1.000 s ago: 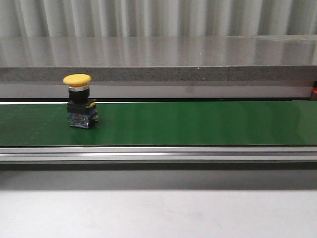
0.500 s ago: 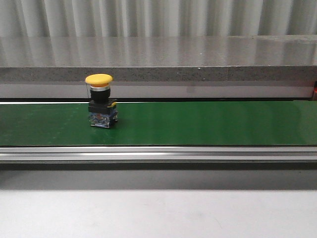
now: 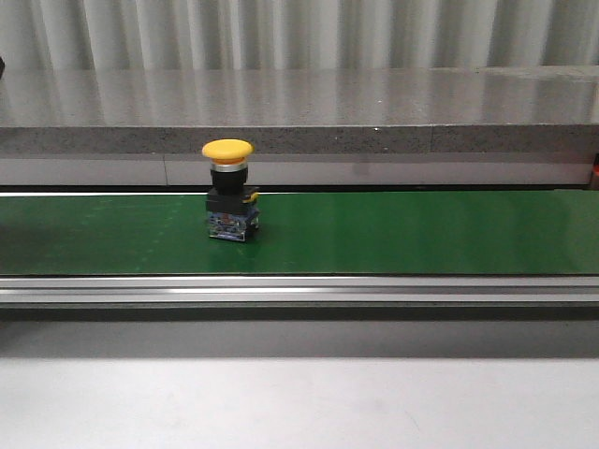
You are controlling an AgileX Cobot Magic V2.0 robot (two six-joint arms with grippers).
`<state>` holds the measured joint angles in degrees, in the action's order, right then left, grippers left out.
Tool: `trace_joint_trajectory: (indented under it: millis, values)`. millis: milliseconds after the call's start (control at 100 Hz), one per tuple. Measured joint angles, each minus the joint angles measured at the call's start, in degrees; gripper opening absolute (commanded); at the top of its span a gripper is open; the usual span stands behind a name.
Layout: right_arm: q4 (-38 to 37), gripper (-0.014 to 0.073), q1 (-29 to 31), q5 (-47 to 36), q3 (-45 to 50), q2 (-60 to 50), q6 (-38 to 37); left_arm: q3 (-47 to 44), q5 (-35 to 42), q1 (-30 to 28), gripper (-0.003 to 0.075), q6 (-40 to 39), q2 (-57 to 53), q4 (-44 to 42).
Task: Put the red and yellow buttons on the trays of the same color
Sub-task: 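Release the yellow button and grasp a red button from the table with left gripper, then set the red button on the belt and lower the right gripper toward yellow button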
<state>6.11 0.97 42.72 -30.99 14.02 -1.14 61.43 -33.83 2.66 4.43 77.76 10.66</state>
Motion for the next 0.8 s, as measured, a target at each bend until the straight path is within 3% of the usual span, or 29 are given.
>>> trace_joint_trajectory:
  millis: [80, 100, 530, 800]
  values:
    - [0.0, -0.0067, 0.0, 0.0, 0.0, 0.0, 0.0, -0.7, 0.1, 0.9, 0.0001, 0.4, -2.7, 0.0]
    - [0.0, -0.0067, 0.0, 0.0, 0.0, 0.0, 0.0, -1.1, 0.1, 1.2, -0.0022, 0.4, -3.4, 0.0]
    - [0.0, -0.0067, 0.0, 0.0, 0.0, 0.0, 0.0, -10.8, -0.2, 6.2, -0.0020, 1.5, -20.5, 0.0]
    - [0.0, -0.0067, 0.0, 0.0, 0.0, 0.0, 0.0, -18.0, -2.4, 6.4, -0.0020, 1.6, -31.9, 0.3]
